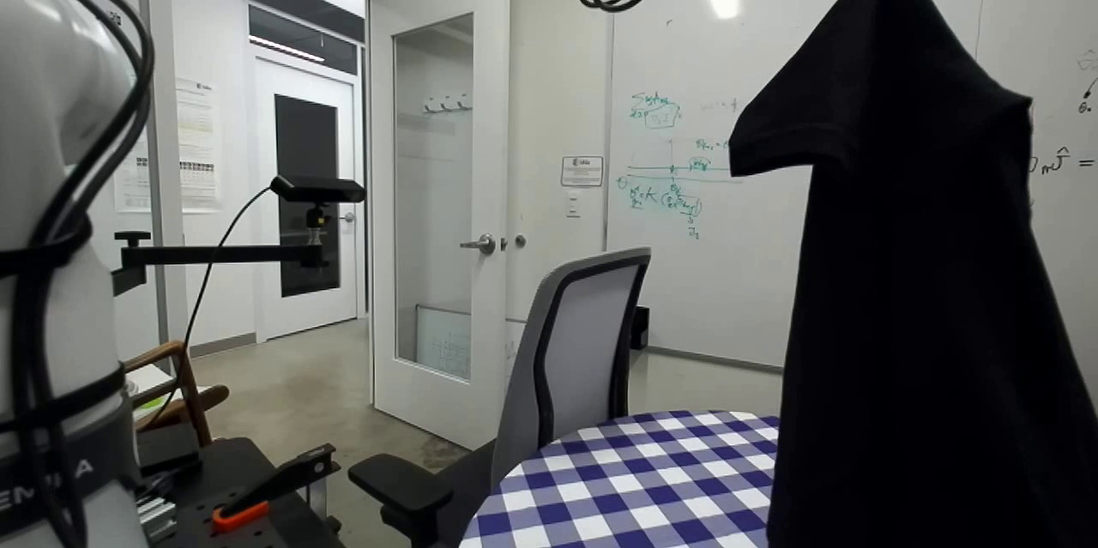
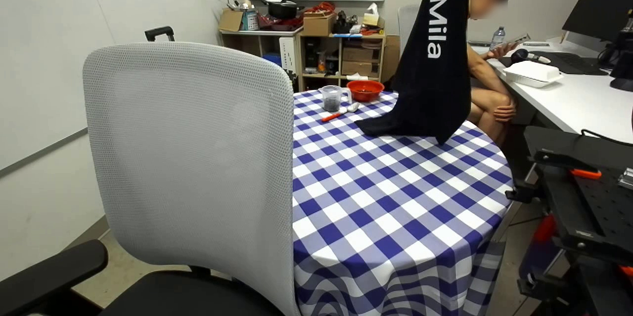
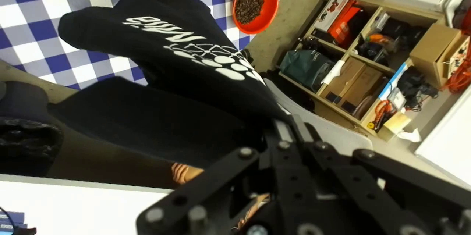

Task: Pick up the black cloth from the chair and put it on the table

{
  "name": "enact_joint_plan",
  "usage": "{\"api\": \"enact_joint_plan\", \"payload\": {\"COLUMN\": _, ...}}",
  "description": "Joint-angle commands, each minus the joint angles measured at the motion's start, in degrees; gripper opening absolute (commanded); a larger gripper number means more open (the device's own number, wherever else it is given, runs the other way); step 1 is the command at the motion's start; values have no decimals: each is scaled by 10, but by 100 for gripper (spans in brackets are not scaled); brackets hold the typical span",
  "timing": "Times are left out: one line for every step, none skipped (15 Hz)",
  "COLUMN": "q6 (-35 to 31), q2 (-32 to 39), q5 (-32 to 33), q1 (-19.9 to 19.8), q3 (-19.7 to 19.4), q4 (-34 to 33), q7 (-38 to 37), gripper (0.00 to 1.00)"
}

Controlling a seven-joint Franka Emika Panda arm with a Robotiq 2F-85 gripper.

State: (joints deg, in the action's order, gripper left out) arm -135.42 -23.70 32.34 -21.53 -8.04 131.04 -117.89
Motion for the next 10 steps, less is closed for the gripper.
{"api": "enact_joint_plan", "payload": {"q6": 2, "q2": 11, "q5": -21, "q1": 15, "q3": 33, "q4": -1, "q7": -5, "gripper": 3}}
{"api": "enact_joint_plan", "payload": {"q6": -4, "q2": 26, "q5": -28, "q1": 31, "q3": 48, "q4": -6, "q7": -2, "gripper": 3}}
{"api": "enact_joint_plan", "payload": {"q6": -8, "q2": 40, "q5": -34, "q1": 43, "q3": 63, "q4": -14, "q7": -2, "gripper": 3}}
{"api": "enact_joint_plan", "payload": {"q6": -13, "q2": 61, "q5": -35, "q1": 57, "q3": 82, "q4": -26, "q7": -6, "gripper": 3}}
{"api": "enact_joint_plan", "payload": {"q6": -22, "q2": 81, "q5": -37, "q1": 71, "q3": 95, "q4": -37, "q7": -2, "gripper": 3}}
{"api": "enact_joint_plan", "payload": {"q6": -28, "q2": 107, "q5": -36, "q1": 84, "q3": 111, "q4": -52, "q7": -5, "gripper": 3}}
{"api": "enact_joint_plan", "payload": {"q6": -38, "q2": 104, "q5": -30, "q1": 94, "q3": 119, "q4": -35, "q7": -8, "gripper": 3}}
{"api": "enact_joint_plan", "payload": {"q6": -50, "q2": 130, "q5": -35, "q1": 108, "q3": 127, "q4": -47, "q7": -8, "gripper": 3}}
{"api": "enact_joint_plan", "payload": {"q6": -58, "q2": 152, "q5": -34, "q1": 120, "q3": 133, "q4": -55, "q7": -8, "gripper": 3}}
{"api": "enact_joint_plan", "payload": {"q6": -73, "q2": 179, "q5": -36, "q1": 130, "q3": 137, "q4": -66, "q7": -11, "gripper": 3}}
